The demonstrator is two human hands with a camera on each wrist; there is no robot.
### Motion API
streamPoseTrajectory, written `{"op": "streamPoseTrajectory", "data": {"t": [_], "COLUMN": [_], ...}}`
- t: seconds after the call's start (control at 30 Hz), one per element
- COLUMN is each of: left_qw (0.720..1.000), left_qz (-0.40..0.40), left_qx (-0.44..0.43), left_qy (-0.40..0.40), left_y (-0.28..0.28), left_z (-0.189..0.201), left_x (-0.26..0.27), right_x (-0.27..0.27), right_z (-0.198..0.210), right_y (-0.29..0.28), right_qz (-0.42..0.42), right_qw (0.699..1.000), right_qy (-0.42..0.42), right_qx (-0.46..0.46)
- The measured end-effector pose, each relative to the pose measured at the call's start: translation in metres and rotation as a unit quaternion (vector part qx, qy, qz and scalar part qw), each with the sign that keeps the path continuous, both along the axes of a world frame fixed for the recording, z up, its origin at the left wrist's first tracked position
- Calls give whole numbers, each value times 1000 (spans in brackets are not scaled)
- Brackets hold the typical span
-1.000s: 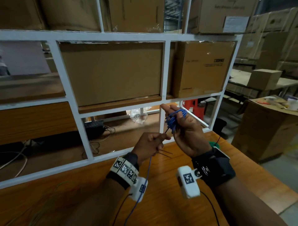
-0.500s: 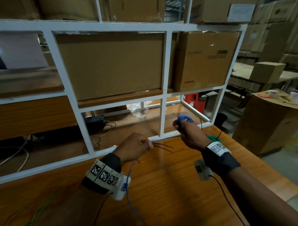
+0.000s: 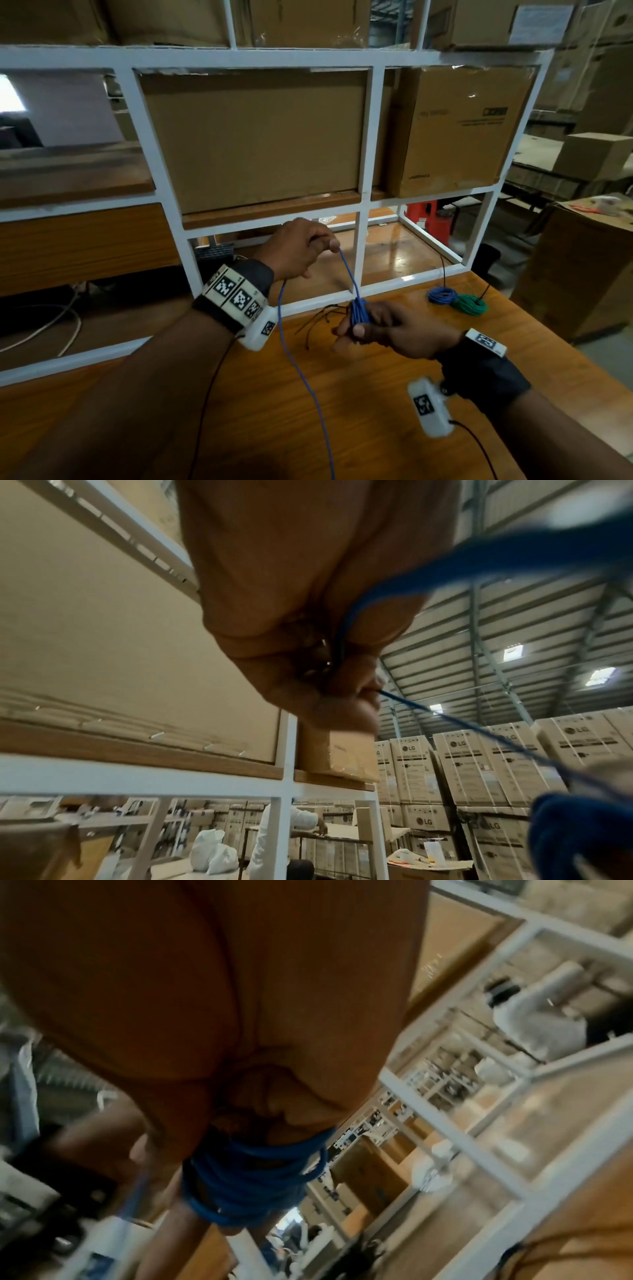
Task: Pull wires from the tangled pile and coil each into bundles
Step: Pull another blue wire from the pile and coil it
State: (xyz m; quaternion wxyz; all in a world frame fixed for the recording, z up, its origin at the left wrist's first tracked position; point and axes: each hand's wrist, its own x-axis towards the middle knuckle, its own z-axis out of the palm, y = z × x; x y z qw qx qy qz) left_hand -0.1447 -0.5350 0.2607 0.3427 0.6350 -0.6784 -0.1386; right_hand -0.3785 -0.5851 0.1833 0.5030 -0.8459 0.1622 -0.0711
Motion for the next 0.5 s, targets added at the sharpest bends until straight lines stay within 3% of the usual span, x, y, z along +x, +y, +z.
{"op": "streamPoseTrajectory", "data": {"t": [0.13, 0.27, 0.43, 0.5], "left_qw": [996, 984, 943, 923], "left_qz": [-5, -20, -26, -50], "left_qx": [-5, 1, 69, 107], "left_qy": [90, 178, 323, 367], "left_y": [-14, -22, -15, -7], "left_z": [-14, -43, -79, -89], "left_x": [5, -7, -31, -37], "right_x": [4, 10, 16, 14], "right_z": [-1, 6, 42, 50], "right_y": [5, 10, -2, -14], "right_qz": [64, 65, -72, -171], "right_qw": [973, 901, 809, 812], "right_qy": [-168, -290, -455, -470], "right_qx": [142, 316, 365, 300]}}
